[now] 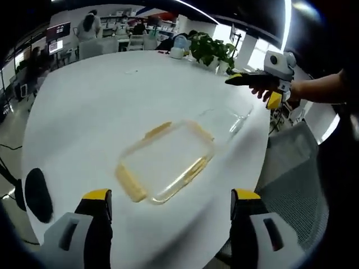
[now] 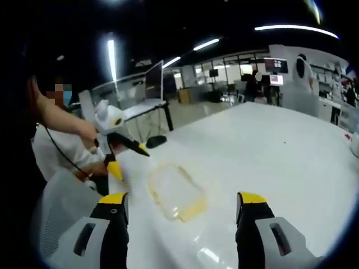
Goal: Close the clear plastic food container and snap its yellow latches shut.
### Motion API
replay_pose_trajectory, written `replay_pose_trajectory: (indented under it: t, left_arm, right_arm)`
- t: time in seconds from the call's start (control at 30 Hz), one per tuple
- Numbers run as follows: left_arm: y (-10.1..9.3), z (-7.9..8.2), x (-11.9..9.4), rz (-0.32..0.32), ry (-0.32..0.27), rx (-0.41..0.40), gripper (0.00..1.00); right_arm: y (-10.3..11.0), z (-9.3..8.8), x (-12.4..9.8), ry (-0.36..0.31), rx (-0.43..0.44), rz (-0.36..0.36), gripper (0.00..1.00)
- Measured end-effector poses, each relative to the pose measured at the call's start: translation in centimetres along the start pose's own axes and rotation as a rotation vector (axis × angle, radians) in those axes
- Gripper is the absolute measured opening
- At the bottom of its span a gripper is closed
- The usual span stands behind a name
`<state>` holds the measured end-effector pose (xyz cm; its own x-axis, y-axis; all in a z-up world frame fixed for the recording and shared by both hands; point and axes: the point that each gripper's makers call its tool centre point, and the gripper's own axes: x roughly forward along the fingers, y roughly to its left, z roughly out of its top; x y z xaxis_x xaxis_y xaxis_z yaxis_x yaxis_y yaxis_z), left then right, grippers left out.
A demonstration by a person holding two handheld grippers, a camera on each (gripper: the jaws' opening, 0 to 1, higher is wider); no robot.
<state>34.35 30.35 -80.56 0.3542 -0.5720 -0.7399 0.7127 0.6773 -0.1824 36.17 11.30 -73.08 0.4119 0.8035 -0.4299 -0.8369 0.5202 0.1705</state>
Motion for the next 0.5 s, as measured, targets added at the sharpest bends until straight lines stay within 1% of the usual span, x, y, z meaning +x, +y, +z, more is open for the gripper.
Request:
replay_pose_trajectory:
  t: [0.07, 0.2, 0.33, 0.5]
  left_arm:
    - [0.1, -0.1, 0.1, -0.010, 0.013, 0.016, 0.88]
    - [0.7, 0.0, 0.3, -0.011, 0.020, 0.024, 0.88]
    - [1.2, 0.0, 0.5, -0.007, 0.035, 0.047, 0.88]
    - [1.6, -0.3, 0.9, -0.010, 0.072, 0.109, 0.87]
  right_arm:
    - [0.1, -0.1, 0.3, 0.010, -0.007, 0.009, 0.79]
    - [0.3, -0.4, 1.0, 0.041, -0.037, 0.027, 0.78]
    - [0.4, -0.5, 1.4, 0.059, -0.054, 0.040, 0.78]
    - [0.3, -1.1, 1.9, 0.106, -0.091, 0.052, 0.78]
